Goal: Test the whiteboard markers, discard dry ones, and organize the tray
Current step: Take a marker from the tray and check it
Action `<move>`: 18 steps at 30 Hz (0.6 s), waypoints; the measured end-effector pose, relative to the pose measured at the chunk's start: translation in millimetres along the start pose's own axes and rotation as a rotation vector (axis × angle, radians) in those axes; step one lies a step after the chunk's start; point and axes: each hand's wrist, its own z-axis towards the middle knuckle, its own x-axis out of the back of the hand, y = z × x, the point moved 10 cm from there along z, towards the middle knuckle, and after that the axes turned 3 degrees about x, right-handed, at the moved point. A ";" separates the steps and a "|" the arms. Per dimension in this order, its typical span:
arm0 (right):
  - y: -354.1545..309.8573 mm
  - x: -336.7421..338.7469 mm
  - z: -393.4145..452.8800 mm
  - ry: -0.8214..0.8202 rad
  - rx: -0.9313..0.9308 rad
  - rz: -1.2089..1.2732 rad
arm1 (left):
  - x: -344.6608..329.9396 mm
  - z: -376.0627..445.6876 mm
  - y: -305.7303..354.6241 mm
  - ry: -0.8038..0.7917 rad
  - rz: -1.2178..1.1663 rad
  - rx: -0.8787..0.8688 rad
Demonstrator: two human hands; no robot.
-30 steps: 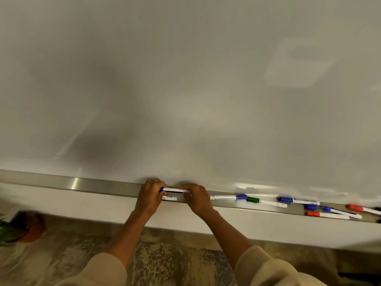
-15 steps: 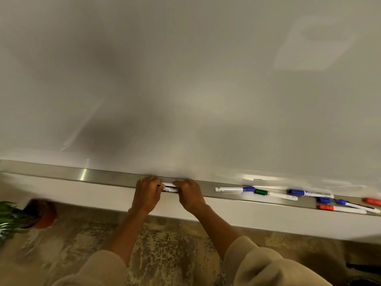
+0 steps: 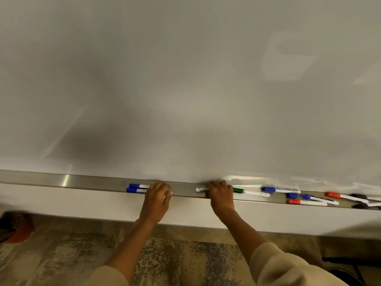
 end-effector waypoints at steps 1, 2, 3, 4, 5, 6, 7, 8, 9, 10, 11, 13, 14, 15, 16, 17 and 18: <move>7.5 -0.4 0.7 -0.046 -0.001 -0.042 | -3.9 -2.0 5.1 -0.004 -0.008 -0.002; 12.3 0.8 1.1 -0.074 0.002 -0.075 | -6.9 -3.9 10.6 -0.005 -0.011 -0.008; 15.3 2.8 1.2 -0.084 0.007 -0.096 | -10.0 -5.1 15.2 -0.006 -0.014 -0.016; 17.1 4.3 1.4 -0.094 0.011 -0.105 | -12.8 -5.9 19.2 -0.008 -0.020 -0.022; 18.3 4.5 2.4 -0.100 0.013 -0.107 | -14.6 -6.0 23.4 -0.007 -0.027 -0.027; 18.9 4.0 2.0 -0.095 0.015 -0.102 | -16.9 -7.7 26.5 -0.014 -0.033 -0.022; 18.6 3.1 2.6 -0.083 0.019 -0.082 | -18.8 -8.5 29.8 -0.024 -0.039 -0.016; 17.0 2.6 0.7 -0.072 0.033 -0.045 | -20.5 -10.8 33.7 -0.036 -0.045 -0.011; 14.0 2.6 -1.7 -0.055 0.055 -0.006 | -22.5 -12.7 36.1 -0.046 -0.053 -0.010; 10.4 3.9 -2.1 -0.021 0.078 0.039 | -24.2 -12.5 37.5 -0.058 -0.067 -0.003; 7.7 7.1 -4.1 0.026 0.098 0.097 | -26.4 -12.8 39.0 -0.078 -0.088 0.008; 7.4 21.8 -9.7 0.138 0.113 0.277 | -28.5 -11.9 48.5 -0.117 -0.135 0.019; 10.0 30.4 -11.9 0.171 0.092 0.413 | -29.1 -10.5 54.9 -0.131 -0.157 0.021; 13.5 38.8 -14.0 0.186 0.049 0.566 | -29.7 -8.5 61.4 -0.141 -0.179 0.024; 18.7 46.9 -17.1 0.183 -0.009 0.719 | -31.1 -6.4 70.0 -0.152 -0.204 0.026; 22.9 54.5 -21.0 0.174 -0.065 0.873 | -33.7 -4.3 78.1 -0.167 -0.226 0.031; 27.9 62.8 -25.6 0.177 -0.113 1.011 | -36.5 -2.2 88.1 -0.185 -0.252 0.033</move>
